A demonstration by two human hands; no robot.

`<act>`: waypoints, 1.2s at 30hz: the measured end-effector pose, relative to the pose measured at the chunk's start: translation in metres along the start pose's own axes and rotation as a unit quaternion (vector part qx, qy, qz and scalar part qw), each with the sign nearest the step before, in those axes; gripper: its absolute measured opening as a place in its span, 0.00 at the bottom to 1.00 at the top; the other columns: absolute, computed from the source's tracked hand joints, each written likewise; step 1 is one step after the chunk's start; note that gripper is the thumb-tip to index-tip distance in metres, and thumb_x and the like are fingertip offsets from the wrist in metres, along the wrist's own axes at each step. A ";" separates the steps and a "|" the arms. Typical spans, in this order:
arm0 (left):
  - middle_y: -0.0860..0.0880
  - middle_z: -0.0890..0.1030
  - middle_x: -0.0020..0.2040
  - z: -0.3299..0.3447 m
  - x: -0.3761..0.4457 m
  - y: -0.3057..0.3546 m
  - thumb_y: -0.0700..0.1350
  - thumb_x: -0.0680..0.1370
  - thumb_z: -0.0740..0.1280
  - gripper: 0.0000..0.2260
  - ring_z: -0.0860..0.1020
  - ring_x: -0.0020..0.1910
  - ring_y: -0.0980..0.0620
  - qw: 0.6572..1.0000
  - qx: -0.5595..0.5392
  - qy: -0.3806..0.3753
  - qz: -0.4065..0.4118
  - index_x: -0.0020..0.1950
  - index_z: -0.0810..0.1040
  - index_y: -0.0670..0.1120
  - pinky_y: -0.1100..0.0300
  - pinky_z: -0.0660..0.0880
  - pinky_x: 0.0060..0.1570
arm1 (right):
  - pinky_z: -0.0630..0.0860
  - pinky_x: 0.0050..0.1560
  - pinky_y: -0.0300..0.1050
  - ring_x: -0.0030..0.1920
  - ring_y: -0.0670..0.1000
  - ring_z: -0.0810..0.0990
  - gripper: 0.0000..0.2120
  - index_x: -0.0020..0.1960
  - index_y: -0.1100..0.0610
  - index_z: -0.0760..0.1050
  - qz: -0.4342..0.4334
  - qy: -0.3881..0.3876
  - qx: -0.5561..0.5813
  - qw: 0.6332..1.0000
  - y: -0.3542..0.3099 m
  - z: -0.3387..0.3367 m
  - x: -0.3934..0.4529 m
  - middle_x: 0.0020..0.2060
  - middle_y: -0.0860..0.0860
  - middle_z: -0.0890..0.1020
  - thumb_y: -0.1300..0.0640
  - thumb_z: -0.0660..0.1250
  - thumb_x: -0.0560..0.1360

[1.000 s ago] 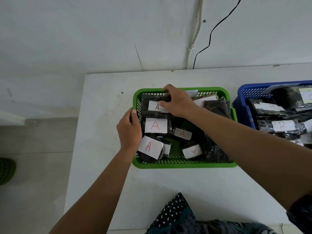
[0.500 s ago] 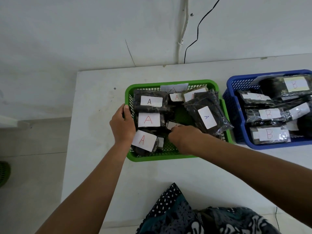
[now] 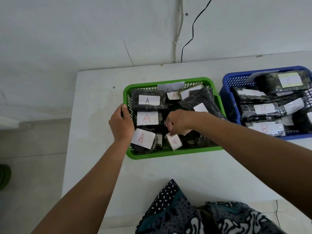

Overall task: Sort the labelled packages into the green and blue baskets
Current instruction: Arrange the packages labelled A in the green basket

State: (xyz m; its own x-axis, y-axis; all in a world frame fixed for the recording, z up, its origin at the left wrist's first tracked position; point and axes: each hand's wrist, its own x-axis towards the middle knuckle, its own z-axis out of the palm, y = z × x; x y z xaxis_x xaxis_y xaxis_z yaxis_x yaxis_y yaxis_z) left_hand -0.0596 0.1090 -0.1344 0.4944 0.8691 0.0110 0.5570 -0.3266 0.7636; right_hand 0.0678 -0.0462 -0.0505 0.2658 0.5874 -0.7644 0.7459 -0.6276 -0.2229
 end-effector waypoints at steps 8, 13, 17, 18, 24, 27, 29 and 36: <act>0.51 0.79 0.36 0.001 0.001 -0.001 0.49 0.85 0.54 0.17 0.75 0.34 0.56 1.000 -0.006 0.001 -0.003 0.44 0.77 0.45 0.65 0.68 0.33 | 0.80 0.51 0.49 0.48 0.55 0.81 0.16 0.50 0.58 0.79 0.026 -0.018 -0.008 0.999 -0.007 0.008 0.015 0.49 0.53 0.81 0.44 0.69 0.77; 0.50 0.80 0.37 0.002 0.001 -0.002 0.50 0.85 0.54 0.17 0.78 0.37 0.48 1.000 -0.014 0.002 -0.005 0.44 0.77 0.45 0.51 0.76 0.39 | 0.69 0.29 0.42 0.33 0.49 0.75 0.11 0.42 0.57 0.70 0.081 0.014 -0.035 0.996 -0.006 0.021 0.024 0.39 0.52 0.76 0.52 0.65 0.79; 0.50 0.80 0.37 0.002 0.001 -0.002 0.49 0.85 0.54 0.17 0.77 0.37 0.47 1.000 -0.020 0.003 -0.008 0.44 0.76 0.45 0.52 0.73 0.38 | 0.68 0.26 0.41 0.33 0.49 0.74 0.07 0.56 0.60 0.73 0.094 -0.007 -0.054 0.994 -0.009 0.016 0.022 0.38 0.53 0.73 0.62 0.61 0.79; 0.50 0.80 0.37 0.002 0.001 -0.002 0.49 0.85 0.54 0.16 0.76 0.37 0.48 1.000 -0.019 0.005 -0.008 0.44 0.77 0.45 0.54 0.70 0.37 | 0.69 0.25 0.41 0.32 0.50 0.74 0.09 0.58 0.61 0.73 0.098 -0.007 -0.051 0.994 -0.009 0.016 0.022 0.38 0.53 0.73 0.63 0.61 0.79; 0.51 0.80 0.38 0.002 0.001 -0.001 0.49 0.85 0.55 0.16 0.75 0.38 0.51 1.000 -0.016 0.009 -0.014 0.46 0.78 0.46 0.61 0.65 0.37 | 0.82 0.47 0.49 0.43 0.56 0.83 0.17 0.68 0.63 0.68 0.098 -0.073 -0.007 0.993 -0.009 0.017 0.017 0.51 0.58 0.76 0.58 0.62 0.80; 0.49 0.82 0.42 0.002 0.001 -0.002 0.50 0.85 0.54 0.17 0.78 0.40 0.49 1.000 -0.023 0.001 -0.014 0.48 0.79 0.45 0.57 0.73 0.41 | 0.76 0.45 0.45 0.50 0.55 0.80 0.21 0.65 0.61 0.72 0.073 -0.020 -0.050 0.996 -0.007 0.020 0.013 0.53 0.56 0.78 0.53 0.72 0.77; 0.49 0.83 0.42 0.002 0.000 -0.002 0.50 0.85 0.54 0.17 0.79 0.41 0.50 1.000 -0.022 0.000 -0.011 0.49 0.80 0.45 0.57 0.75 0.41 | 0.74 0.45 0.44 0.52 0.56 0.80 0.21 0.64 0.60 0.73 0.065 -0.004 -0.029 0.997 -0.006 0.023 0.013 0.57 0.56 0.78 0.53 0.73 0.76; 0.50 0.81 0.40 -0.001 0.000 0.002 0.49 0.85 0.54 0.17 0.77 0.37 0.53 1.000 -0.013 -0.009 -0.010 0.47 0.78 0.45 0.69 0.69 0.35 | 0.74 0.39 0.43 0.38 0.52 0.76 0.10 0.42 0.59 0.73 0.108 0.058 0.112 0.986 0.004 0.024 0.014 0.40 0.53 0.76 0.55 0.69 0.78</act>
State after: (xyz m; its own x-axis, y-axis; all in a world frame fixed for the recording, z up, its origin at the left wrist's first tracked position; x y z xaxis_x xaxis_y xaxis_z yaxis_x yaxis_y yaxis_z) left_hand -0.0590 0.1087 -0.1323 0.4955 0.8685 -0.0146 0.5490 -0.3000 0.7802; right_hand 0.0599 -0.0531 -0.0763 0.4806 0.4746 -0.7374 0.5148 -0.8335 -0.2009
